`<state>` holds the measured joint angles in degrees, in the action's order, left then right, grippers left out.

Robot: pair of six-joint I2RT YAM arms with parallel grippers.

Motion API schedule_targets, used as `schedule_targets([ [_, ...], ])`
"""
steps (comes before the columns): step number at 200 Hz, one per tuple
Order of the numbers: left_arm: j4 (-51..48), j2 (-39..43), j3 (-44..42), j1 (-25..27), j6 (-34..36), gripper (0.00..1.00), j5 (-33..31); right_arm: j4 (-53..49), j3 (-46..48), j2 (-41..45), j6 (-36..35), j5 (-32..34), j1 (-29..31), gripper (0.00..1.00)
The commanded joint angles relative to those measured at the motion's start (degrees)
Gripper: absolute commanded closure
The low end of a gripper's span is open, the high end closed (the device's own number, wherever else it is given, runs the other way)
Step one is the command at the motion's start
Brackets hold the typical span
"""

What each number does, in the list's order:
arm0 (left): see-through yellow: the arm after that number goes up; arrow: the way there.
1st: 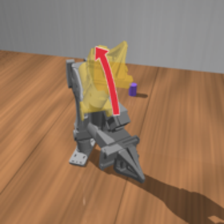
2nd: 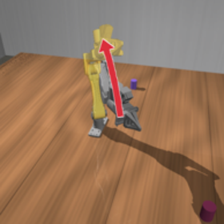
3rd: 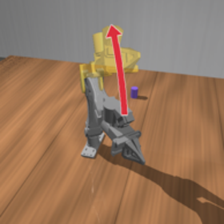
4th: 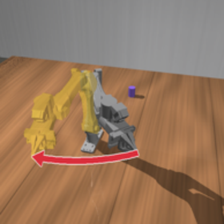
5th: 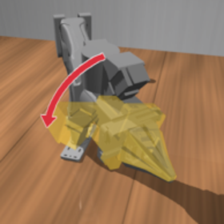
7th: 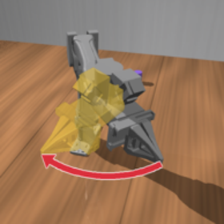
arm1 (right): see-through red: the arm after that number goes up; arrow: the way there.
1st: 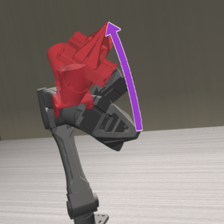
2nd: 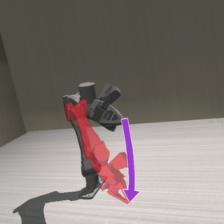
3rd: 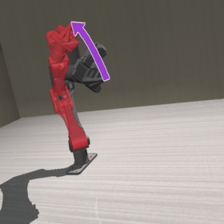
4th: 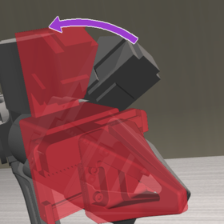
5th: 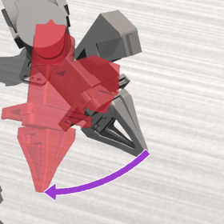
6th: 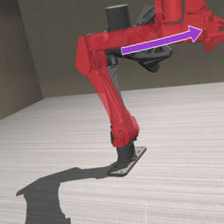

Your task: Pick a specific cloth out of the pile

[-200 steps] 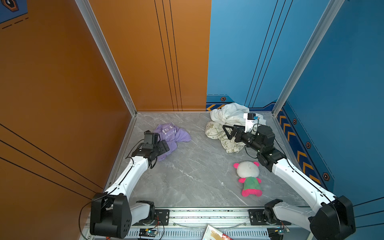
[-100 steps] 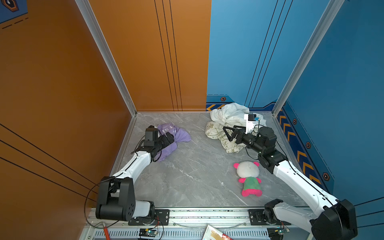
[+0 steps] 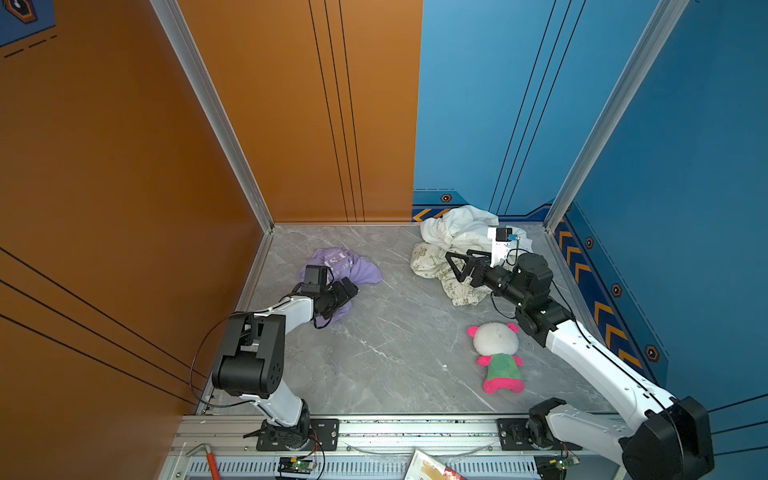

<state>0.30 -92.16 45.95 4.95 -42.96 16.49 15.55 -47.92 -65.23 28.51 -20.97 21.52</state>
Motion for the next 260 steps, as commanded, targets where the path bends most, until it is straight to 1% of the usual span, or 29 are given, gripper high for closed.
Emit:
schedule_targets([
  [1,-1.5,6.0,0.1,0.7,2.3,0.02,-2.9,2.3,0.5,-0.5,-0.3,0.7,0.2,0.00],
  [25,-4.7,13.4,1.5,1.7,7.5,0.02,-8.2,2.5,1.0,-0.2,-0.6,1.5,0.1,0.00],
  [55,-4.8,24.4,0.9,4.1,15.6,0.02,-16.5,1.8,2.4,1.6,-2.5,4.8,-0.5,0.00],
  [73,-3.4,29.8,-0.4,5.6,21.8,0.02,-21.5,-0.3,3.7,3.3,-3.5,9.7,-1.6,0.00],
  [91,0.3,34.5,-3.7,6.0,26.7,0.02,-24.3,-2.3,6.0,5.4,-4.5,15.4,-3.7,0.00],
  [114,6.1,38.9,-9.5,5.5,31.3,0.02,-25.1,-2.9,10.8,7.5,-6.0,23.2,-7.4,0.00],
  [127,9.8,40.3,-13.0,5.0,32.7,0.02,-25.8,-2.9,13.4,8.3,-6.3,27.0,-10.0,0.00],
  [143,13.9,40.6,-16.9,4.2,33.7,0.02,-26.8,-1.9,16.4,8.6,-6.4,28.7,-13.6,0.00],
  [154,18.6,40.2,-19.9,3.7,35.4,0.02,-27.1,0.0,18.5,8.5,-7.1,29.2,-15.7,0.00],
  [173,28.9,37.9,-25.5,2.8,37.8,0.02,-28.5,4.5,22.1,7.7,-9.5,30.9,-17.8,0.00],
  [182,31.6,36.0,-26.9,1.9,37.7,0.02,-29.8,6.4,23.4,7.0,-11.1,31.7,-18.3,0.00],
  [205,35.4,30.6,-27.8,-0.1,36.1,0.02,-33.9,11.2,25.7,3.4,-15.8,32.5,-18.9,0.00],
  [231,42.9,23.4,-27.8,-0.8,36.6,0.02,-36.2,17.5,26.8,-2.8,-20.6,32.0,-19.0,0.00],
  [249,43.2,21.5,-26.0,-0.7,37.6,0.02,-36.2,22.4,27.1,-7.3,-22.0,31.6,-19.1,0.00],
  [260,43.2,20.4,-25.2,-0.8,38.0,0.02,-36.5,25.3,27.3,-9.7,-23.4,30.2,-19.2,0.00],
])
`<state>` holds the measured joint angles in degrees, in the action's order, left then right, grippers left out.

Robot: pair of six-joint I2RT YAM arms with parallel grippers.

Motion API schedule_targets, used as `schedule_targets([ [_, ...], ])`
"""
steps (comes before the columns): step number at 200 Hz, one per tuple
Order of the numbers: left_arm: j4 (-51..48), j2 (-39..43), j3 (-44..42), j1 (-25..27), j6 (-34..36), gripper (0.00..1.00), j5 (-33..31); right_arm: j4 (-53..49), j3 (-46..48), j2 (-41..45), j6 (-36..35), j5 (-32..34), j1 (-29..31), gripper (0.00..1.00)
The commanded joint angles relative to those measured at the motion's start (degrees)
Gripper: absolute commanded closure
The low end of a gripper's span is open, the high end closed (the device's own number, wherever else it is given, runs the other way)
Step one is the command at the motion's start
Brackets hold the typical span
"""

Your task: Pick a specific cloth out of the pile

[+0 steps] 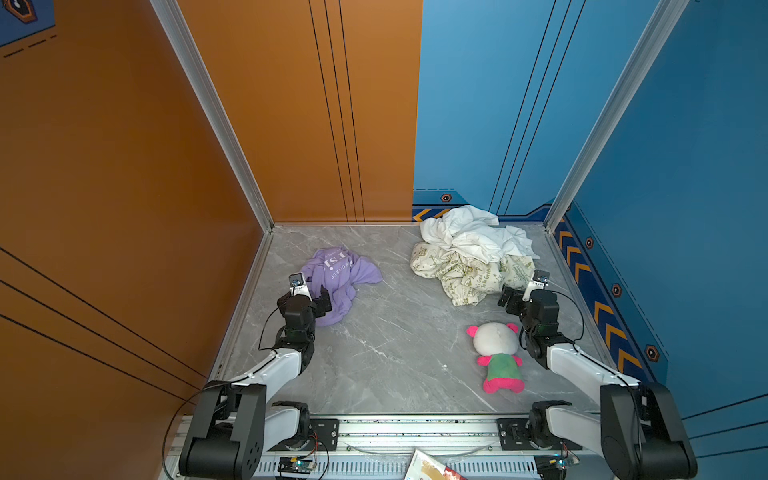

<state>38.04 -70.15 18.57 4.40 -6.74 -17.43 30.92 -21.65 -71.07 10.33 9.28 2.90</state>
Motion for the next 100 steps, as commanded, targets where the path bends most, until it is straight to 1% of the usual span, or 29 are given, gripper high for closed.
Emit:
schedule_targets([
  [1,5.5,-1.7,2.3,-0.3,1.8,0.02,-2.7,10.1,1.1,-4.0,-5.3,-0.1,-0.6,0.00],
  [27,5.5,-0.9,1.5,-0.1,1.4,0.02,-4.1,17.7,2.3,-8.5,-7.1,-2.1,-1.1,0.00],
  [37,5.5,0.1,0.7,0.1,2.4,0.02,-4.8,19.2,2.7,-10.0,-6.7,-3.1,-1.7,0.00],
  [57,5.9,1.7,-1.9,0.5,4.2,0.02,-7.3,25.4,4.3,-13.8,-6.3,-4.5,-2.4,0.00],
  [78,11.8,-0.9,-4.9,0.0,4.2,0.02,-7.6,33.8,6.1,-18.3,-6.5,-6.3,-2.5,0.00],
  [92,16.7,-4.1,-5.9,-0.1,4.3,0.02,-7.3,29.3,5.1,-16.9,-7.1,-7.1,-2.5,0.00],
  [100,18.8,-6.2,-5.9,-0.2,4.3,0.02,-6.9,28.4,4.4,-17.1,-7.2,-7.1,-2.5,0.00],
])
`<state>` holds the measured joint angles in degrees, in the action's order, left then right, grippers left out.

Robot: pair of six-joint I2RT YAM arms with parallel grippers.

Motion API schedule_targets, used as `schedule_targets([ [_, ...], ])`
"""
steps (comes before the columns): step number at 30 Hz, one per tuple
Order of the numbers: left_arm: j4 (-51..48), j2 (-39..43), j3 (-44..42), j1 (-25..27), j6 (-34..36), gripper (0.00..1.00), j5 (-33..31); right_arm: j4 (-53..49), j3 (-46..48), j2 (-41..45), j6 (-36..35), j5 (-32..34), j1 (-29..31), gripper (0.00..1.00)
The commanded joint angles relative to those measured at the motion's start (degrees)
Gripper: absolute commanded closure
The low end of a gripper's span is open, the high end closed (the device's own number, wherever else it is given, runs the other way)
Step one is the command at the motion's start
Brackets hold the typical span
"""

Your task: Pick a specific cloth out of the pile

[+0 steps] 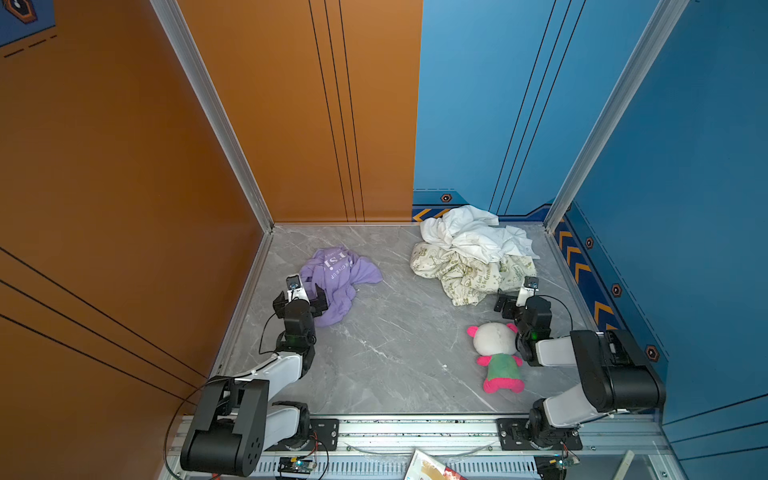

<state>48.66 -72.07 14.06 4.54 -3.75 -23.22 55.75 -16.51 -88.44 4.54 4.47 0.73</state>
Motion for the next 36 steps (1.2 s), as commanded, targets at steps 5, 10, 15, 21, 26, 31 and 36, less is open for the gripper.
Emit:
schedule_targets([
  [5,16.3,-12.3,-1.0,-0.1,2.7,0.02,1.8,-1.5,-3.7,-0.1,-0.2,0.2,-0.5,0.00],
  [10,22.9,-19.2,-0.7,0.4,4.2,0.02,2.8,-2.8,-4.3,-0.1,-0.1,1.0,-0.3,0.00],
  [15,17.7,-18.6,1.7,0.1,4.0,0.02,3.0,-3.0,-4.6,-0.1,-0.3,1.1,0.0,0.00],
  [21,10.8,-18.5,5.4,1.4,5.0,0.02,1.3,-3.4,-4.8,-0.2,-1.4,2.4,1.1,0.00],
  [26,10.8,-18.5,5.3,2.0,5.4,0.02,0.5,-3.6,-4.8,-0.1,-1.4,2.1,1.0,0.00],
  [31,10.8,-18.5,5.3,2.0,5.4,0.02,0.5,-3.9,-5.1,-0.2,-1.3,1.7,0.9,0.00],
  [36,10.8,-18.5,5.3,1.9,5.4,0.02,0.5,-3.8,-4.9,-0.1,-1.4,1.9,0.9,0.00],
])
